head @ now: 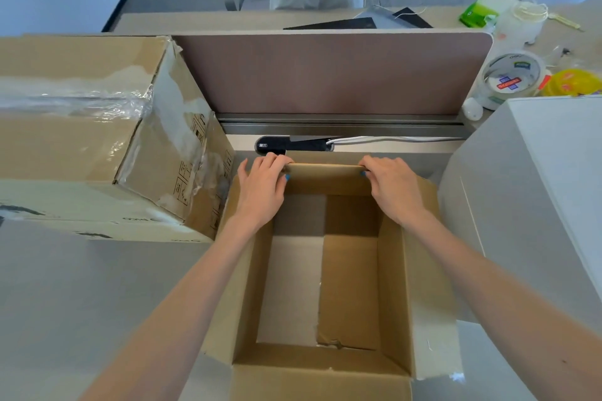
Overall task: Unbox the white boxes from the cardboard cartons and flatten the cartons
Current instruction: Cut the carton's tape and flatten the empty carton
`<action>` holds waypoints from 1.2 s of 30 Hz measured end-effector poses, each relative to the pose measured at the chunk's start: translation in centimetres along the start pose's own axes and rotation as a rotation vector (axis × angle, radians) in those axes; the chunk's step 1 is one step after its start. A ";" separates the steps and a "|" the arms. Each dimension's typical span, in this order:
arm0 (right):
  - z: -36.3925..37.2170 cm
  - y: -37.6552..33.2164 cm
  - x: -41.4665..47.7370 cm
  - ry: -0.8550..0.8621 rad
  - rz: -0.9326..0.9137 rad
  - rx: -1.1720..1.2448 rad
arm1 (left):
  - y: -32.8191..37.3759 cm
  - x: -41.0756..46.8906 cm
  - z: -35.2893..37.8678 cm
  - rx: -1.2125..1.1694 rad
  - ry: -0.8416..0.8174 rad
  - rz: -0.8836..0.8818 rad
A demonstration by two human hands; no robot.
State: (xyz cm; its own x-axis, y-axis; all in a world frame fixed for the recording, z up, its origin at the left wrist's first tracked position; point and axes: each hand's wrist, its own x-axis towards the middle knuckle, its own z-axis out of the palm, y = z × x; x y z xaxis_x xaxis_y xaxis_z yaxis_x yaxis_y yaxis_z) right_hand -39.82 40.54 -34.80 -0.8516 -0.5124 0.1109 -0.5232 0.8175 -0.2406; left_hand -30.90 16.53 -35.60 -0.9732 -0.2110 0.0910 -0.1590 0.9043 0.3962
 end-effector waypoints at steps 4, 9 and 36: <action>-0.8 -0.9 -0.1 -0.018 -0.030 -0.092 | 0.0 -0.2 -0.8 -0.078 -0.070 0.013; -1.6 -2.9 1.2 -0.096 -0.075 -0.141 | -0.6 -0.6 -4.0 -0.282 -0.017 -0.079; -12.1 -6.9 -0.6 0.094 -0.124 -0.101 | 3.7 -0.5 -17.5 -0.315 0.081 0.034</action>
State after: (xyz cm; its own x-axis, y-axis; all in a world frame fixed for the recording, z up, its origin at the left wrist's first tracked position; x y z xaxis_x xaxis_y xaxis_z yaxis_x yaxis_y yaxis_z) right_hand -36.09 38.40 -21.57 -0.7769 -0.5883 0.2246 -0.6214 0.7740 -0.1221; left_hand -28.13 13.51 -18.19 -0.9587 -0.2233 0.1760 -0.0558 0.7548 0.6536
